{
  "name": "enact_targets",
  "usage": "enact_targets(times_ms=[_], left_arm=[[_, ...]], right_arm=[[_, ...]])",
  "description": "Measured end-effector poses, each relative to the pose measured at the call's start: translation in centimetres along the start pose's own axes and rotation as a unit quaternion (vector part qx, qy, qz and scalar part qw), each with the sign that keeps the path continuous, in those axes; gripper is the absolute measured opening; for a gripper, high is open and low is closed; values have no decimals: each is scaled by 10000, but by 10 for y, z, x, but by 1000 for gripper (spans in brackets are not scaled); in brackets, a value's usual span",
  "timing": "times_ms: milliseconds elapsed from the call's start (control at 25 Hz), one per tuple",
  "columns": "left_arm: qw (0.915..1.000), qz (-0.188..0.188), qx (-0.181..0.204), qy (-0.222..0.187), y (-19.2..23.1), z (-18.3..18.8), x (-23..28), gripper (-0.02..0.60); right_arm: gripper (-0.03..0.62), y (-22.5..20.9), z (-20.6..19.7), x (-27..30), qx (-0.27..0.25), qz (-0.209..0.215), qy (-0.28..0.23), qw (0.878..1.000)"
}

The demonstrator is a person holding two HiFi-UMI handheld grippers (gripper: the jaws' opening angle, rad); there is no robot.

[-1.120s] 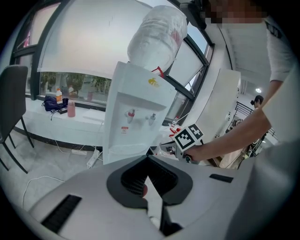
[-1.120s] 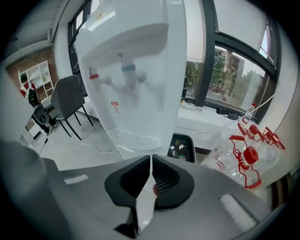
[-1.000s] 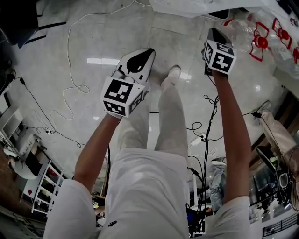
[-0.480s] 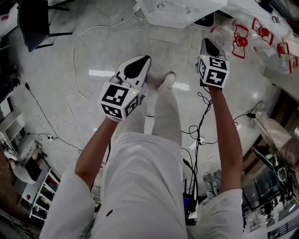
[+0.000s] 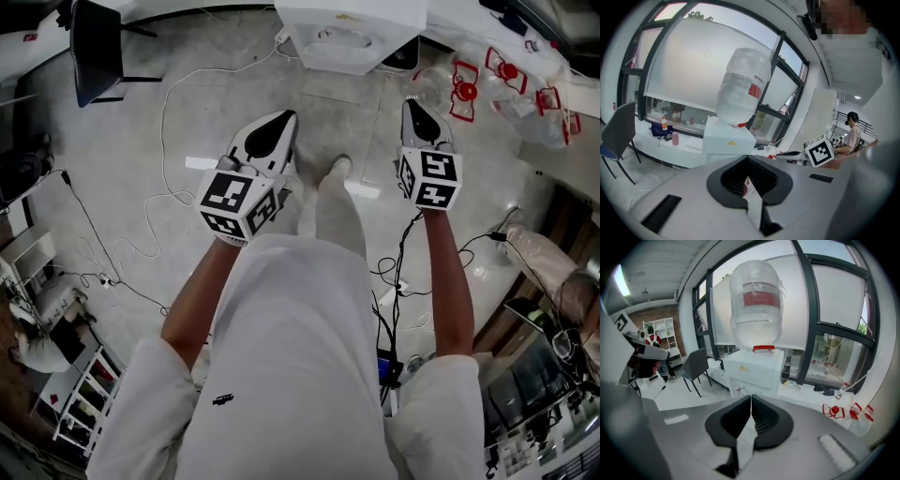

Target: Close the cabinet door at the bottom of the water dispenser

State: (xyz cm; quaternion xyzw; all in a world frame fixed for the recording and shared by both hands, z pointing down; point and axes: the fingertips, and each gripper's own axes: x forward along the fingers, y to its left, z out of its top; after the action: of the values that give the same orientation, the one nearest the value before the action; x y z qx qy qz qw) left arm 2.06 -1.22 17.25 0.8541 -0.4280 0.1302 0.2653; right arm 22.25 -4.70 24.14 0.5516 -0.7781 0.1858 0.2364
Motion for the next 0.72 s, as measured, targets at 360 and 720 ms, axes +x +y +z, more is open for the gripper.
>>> enact_targets(times_ms=[360, 720], left_arm=[[9997, -194, -48, -158, -26, 44, -35, 3], [9974, -346, 87, -629, -47, 91, -66, 3]], right_arm=[[2, 54, 61, -69, -254, 291, -627, 9973], [2, 79, 114, -131, -46, 334, -1305, 9909]])
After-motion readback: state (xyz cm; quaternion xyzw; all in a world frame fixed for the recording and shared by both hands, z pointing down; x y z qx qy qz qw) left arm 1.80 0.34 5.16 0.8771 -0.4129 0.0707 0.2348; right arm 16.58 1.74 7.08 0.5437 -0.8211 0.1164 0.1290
